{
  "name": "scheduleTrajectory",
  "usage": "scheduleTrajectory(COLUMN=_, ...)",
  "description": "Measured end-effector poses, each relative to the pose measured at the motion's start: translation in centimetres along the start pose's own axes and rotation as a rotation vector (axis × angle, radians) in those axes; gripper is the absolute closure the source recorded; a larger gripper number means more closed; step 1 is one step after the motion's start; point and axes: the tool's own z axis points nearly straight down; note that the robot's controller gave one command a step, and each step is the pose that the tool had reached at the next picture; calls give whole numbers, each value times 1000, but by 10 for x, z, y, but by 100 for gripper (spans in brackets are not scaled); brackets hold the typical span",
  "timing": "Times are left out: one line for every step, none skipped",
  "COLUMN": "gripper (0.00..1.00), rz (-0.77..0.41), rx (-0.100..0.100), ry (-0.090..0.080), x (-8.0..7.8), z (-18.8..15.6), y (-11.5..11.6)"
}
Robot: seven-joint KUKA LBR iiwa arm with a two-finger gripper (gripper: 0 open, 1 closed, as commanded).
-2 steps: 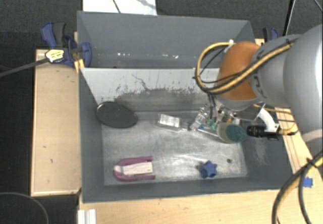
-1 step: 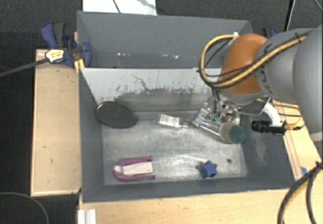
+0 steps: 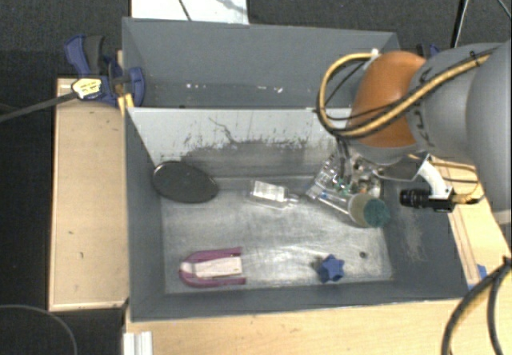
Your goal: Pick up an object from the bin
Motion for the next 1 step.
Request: scheduleTrajectory(gripper=100, rz=-6, rx=-2, ry=0, x=-2, z=-60, y=1)
